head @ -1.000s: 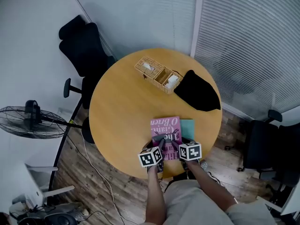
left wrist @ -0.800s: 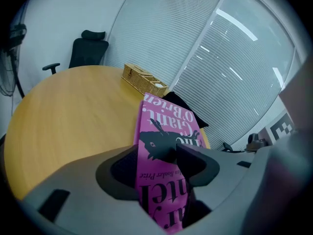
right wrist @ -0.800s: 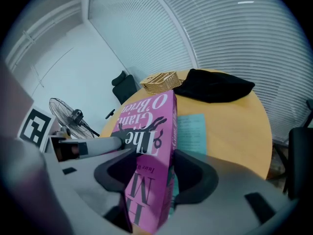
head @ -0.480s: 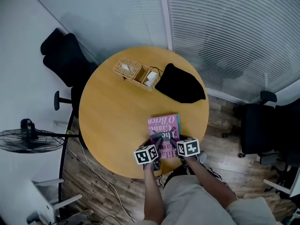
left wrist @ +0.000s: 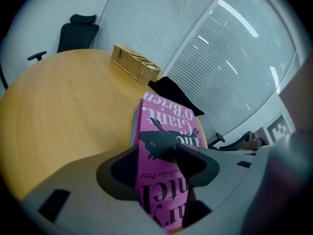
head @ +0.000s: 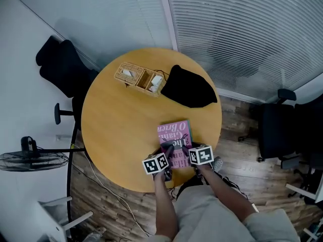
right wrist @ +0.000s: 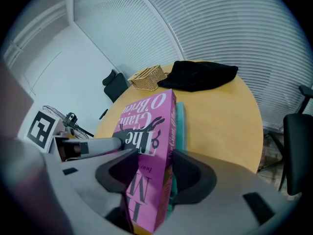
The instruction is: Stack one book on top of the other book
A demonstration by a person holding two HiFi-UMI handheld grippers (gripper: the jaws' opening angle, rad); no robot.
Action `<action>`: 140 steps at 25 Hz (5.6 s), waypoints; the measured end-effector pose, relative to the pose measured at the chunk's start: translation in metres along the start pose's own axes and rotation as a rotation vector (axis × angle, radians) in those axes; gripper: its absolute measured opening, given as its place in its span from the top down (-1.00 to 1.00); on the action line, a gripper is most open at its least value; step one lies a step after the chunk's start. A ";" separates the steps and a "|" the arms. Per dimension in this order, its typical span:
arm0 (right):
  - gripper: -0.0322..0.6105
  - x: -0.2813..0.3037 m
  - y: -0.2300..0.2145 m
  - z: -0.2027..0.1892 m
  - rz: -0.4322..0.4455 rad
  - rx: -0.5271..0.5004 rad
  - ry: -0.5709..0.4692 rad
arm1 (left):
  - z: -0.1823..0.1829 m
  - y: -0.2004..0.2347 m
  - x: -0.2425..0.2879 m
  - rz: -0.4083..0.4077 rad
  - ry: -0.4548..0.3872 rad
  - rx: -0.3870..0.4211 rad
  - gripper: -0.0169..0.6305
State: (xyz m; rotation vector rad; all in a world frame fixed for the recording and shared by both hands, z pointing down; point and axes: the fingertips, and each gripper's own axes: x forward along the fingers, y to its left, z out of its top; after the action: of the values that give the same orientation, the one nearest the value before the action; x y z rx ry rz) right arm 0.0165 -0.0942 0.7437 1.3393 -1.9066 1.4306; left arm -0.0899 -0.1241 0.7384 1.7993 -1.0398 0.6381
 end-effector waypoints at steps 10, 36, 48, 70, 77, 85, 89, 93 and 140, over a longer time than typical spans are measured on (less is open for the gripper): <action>0.21 0.007 -0.011 -0.006 -0.020 0.021 0.017 | -0.007 0.003 0.012 -0.009 0.028 0.010 0.18; 0.20 0.006 -0.012 -0.006 -0.011 0.029 -0.020 | -0.006 -0.001 0.013 0.000 0.011 0.025 0.17; 0.13 -0.011 -0.013 0.002 0.008 -0.058 -0.067 | 0.010 0.011 -0.016 0.074 -0.114 0.018 0.15; 0.18 -0.103 -0.012 -0.026 0.258 -0.557 -0.137 | -0.090 -0.067 -0.113 0.216 -0.474 -0.078 0.15; 0.20 -0.123 -0.031 -0.028 0.251 -0.583 -0.171 | -0.106 -0.082 -0.122 0.212 -0.502 -0.070 0.15; 0.27 -0.139 -0.026 -0.027 0.259 -0.610 -0.217 | -0.107 -0.095 -0.130 0.208 -0.505 -0.011 0.24; 0.33 -0.146 -0.028 -0.026 0.262 -0.603 -0.229 | -0.108 -0.103 -0.129 0.204 -0.508 0.008 0.53; 0.46 -0.148 -0.030 -0.028 0.269 -0.607 -0.234 | -0.108 -0.109 -0.128 0.222 -0.516 0.026 0.76; 0.83 -0.142 -0.017 -0.028 0.382 -0.597 -0.211 | -0.106 -0.104 -0.140 0.216 -0.568 0.033 0.86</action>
State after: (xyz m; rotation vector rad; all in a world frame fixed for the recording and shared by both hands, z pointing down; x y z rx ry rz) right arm 0.0899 -0.0062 0.6538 0.8947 -2.5584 0.7612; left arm -0.0696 0.0466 0.6274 1.9632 -1.6249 0.2654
